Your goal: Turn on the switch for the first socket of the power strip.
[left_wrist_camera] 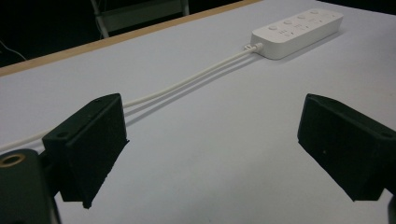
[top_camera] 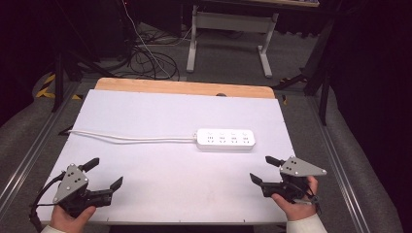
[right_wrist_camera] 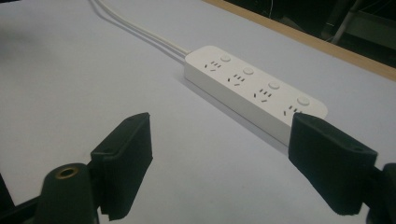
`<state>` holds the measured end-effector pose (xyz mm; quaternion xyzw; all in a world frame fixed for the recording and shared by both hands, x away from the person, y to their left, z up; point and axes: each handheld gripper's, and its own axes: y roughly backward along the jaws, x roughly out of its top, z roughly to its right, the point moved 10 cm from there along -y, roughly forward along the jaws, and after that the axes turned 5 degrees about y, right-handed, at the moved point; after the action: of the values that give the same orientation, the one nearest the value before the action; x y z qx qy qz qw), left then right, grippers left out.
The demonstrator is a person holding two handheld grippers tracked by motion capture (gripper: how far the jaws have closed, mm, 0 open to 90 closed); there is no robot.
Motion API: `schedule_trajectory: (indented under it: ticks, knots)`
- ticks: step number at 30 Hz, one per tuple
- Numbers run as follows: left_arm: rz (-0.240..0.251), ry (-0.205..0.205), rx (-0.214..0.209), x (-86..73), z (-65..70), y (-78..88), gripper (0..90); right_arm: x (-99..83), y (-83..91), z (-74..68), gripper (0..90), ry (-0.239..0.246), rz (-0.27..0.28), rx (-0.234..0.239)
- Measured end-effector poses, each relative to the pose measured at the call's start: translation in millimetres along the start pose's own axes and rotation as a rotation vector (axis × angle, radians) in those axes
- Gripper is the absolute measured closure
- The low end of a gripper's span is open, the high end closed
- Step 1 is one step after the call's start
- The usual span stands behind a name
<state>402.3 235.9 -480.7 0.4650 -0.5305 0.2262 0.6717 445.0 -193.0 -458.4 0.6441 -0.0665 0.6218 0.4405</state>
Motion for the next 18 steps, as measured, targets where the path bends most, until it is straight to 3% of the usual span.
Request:
schedule_trajectory:
  ticks: [18]
  knots:
    - [0.001, 0.005, 0.0, -0.1, -0.4, 0.3, 9.0, 40.4, -15.3, 4.4, 23.3, 0.056, -0.005, 0.021]
